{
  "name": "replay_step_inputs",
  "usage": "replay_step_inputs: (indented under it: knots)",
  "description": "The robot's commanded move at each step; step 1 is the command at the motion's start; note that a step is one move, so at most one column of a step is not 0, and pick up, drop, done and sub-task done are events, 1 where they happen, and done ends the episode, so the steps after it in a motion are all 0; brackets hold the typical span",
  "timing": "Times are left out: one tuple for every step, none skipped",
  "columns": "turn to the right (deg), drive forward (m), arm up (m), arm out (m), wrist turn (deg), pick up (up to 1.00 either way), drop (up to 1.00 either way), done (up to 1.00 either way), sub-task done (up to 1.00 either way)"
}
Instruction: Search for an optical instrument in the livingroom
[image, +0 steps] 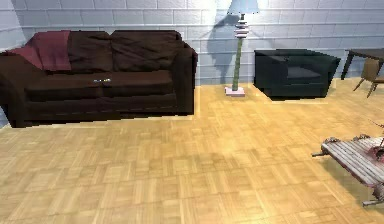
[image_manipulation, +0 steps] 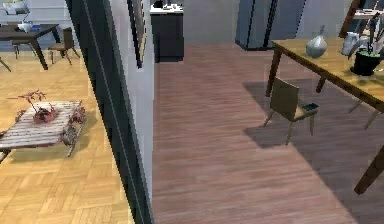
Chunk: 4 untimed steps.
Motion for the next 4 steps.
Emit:
replay_step_inputs:
  knots:
    - [12.0,0.00,0.00,0.00,0.0,0.00,0.00,0.00,0.00]
    - [3.0,0.00,0.00,0.00,0.0,0.00,0.00,0.00,0.00]
    - [0.0,0.75,0.00,0.00,0.0,0.00,0.00,0.00,0.00]
    - [9.0,0.00,0.00,0.00,0.0,0.00,0.00,0.00,0.00]
